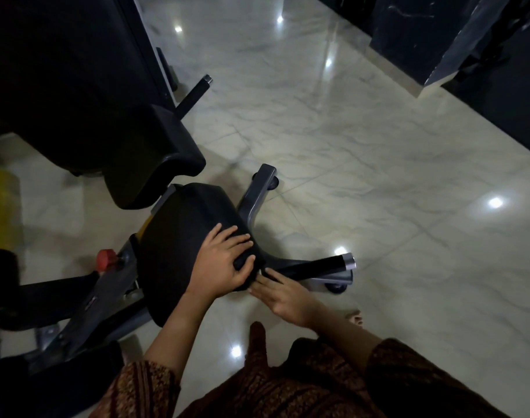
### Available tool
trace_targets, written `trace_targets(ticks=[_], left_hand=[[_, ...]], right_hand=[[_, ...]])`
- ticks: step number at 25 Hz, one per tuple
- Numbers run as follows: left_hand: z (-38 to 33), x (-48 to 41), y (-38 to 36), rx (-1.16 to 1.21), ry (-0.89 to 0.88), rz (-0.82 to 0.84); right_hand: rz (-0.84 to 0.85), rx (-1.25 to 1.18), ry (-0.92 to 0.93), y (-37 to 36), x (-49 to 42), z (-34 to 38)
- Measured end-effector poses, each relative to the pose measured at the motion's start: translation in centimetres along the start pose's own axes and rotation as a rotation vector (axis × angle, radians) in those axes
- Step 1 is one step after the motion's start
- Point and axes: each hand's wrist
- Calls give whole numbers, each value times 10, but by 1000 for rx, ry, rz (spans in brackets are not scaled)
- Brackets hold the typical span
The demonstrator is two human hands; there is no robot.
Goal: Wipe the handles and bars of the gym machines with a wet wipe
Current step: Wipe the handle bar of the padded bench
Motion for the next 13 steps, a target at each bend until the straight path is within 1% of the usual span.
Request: trace_targets(ticks=[3, 4, 8, 10, 11, 12, 13], left_hand=[[0, 1, -1, -6, 5, 2], [1, 0, -1, 0, 11, 2], [2, 0, -3, 16, 15, -12], [2, 1, -3, 17, 11, -14], [2, 0, -2, 19, 9, -17], [3, 0, -2, 21, 6, -17], [4, 0, -2, 17, 3, -14]], right_hand=[[-9, -179, -104, 13, 22, -29], [-16, -201, -139, 19, 34, -37], [-22, -44, -268, 41, 86, -64], [-37, 1, -380, 50, 85, -65], [-74, 10, -400, 51, 73, -59], [-101, 7, -369, 47, 57, -49], [-90, 0, -311, 42, 39, -37]])
Point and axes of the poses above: each hand's wrist, its own x-axis away from the middle knuckle, its own y-axis out of the back of the hand, z = x × y, and after that the axes turned 8 degrees about x, right-handed
